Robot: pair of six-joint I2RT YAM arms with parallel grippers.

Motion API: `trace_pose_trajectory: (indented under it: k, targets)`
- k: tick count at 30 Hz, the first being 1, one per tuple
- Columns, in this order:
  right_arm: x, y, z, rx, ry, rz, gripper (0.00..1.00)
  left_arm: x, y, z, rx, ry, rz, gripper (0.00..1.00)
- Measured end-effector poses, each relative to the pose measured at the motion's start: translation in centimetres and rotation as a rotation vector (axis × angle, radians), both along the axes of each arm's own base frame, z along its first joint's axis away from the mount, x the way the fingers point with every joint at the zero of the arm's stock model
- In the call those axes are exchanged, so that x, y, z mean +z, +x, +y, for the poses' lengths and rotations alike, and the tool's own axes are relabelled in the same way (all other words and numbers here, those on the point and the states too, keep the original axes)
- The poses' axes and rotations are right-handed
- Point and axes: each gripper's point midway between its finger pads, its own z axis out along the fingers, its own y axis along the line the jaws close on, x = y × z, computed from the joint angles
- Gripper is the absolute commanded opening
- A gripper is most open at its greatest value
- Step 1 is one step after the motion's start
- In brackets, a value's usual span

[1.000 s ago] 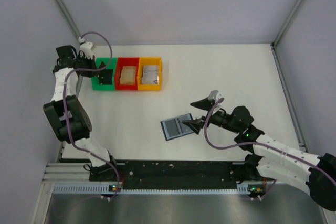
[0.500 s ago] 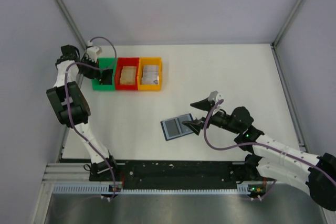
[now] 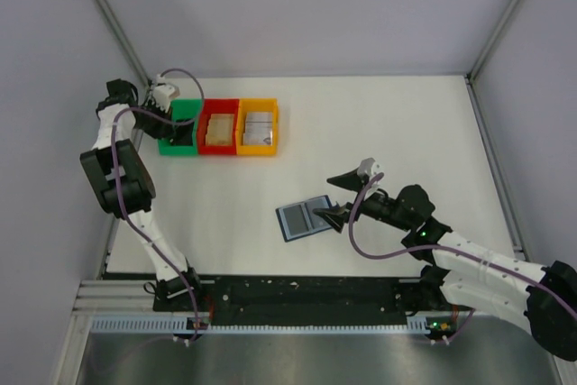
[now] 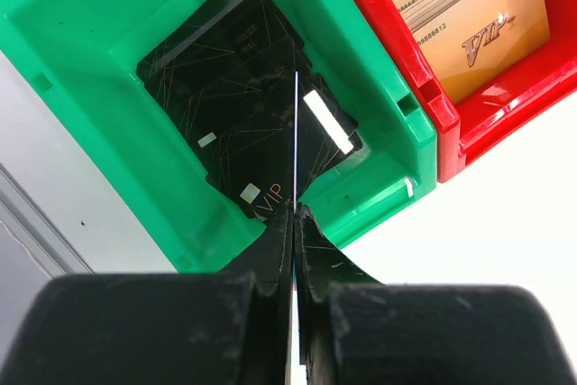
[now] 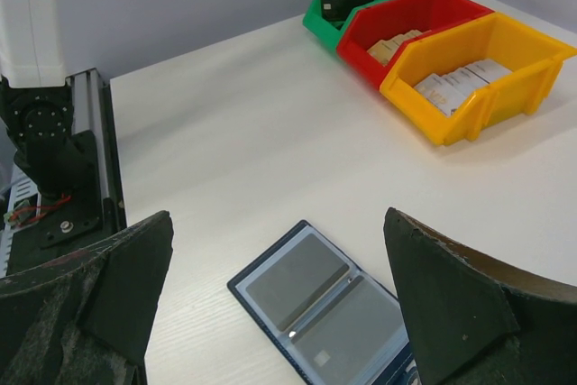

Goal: Take the credit cards out of the card holder
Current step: Place the credit card in the storage box.

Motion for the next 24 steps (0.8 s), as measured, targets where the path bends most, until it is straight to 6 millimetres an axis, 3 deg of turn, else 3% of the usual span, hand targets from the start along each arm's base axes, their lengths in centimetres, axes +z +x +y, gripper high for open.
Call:
trace_pose_trajectory:
  k: [10, 22, 24]
  targets:
    - [-0.1, 0.1, 0.1, 0.0, 0.0, 0.0, 0.98, -0.3, 0.0, 0.9, 0.021, 0.043, 0.011, 0.0]
    - [-0.5, 0.3, 0.2, -0.002, -0.008, 0.008, 0.98, -0.9, 0.8, 0.0, -0.017, 0.008, 0.014, 0.0]
    - [-0.5, 0.3, 0.2, -0.003, -0.008, 0.008, 0.98, -1.4, 0.7, -0.2, -0.027, 0.007, 0.024, 0.1]
